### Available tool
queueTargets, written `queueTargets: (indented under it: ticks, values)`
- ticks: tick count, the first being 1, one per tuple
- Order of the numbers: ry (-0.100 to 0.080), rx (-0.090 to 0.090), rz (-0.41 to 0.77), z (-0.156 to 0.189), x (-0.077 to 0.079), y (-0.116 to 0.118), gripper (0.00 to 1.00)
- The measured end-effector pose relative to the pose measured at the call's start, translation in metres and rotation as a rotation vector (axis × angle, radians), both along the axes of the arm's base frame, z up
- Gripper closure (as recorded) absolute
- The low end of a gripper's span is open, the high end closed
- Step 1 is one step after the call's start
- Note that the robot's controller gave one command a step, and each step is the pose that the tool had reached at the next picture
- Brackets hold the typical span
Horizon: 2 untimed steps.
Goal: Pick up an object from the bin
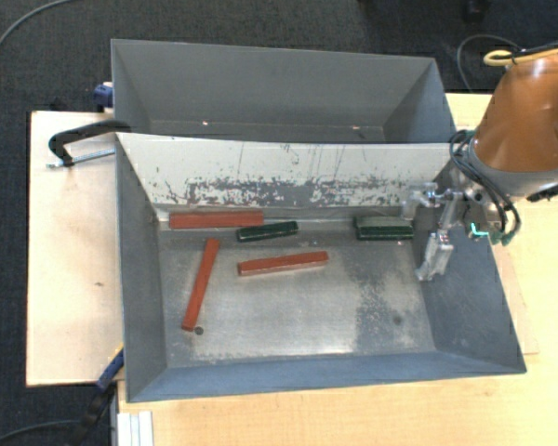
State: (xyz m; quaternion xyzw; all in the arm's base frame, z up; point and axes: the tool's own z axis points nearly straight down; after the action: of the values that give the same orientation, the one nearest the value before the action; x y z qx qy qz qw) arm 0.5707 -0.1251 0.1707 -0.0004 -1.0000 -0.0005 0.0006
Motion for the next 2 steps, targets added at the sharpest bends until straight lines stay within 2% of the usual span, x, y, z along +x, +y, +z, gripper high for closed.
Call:
queueTargets:
  ticks: [1, 2]
  values:
    - [-0.003, 0.002, 0.067, -0.103, 0.029, 0.045, 0.0]
    - [-0.002, 0.005, 0.031, -0.098, 0.025, 0.138, 0.0]
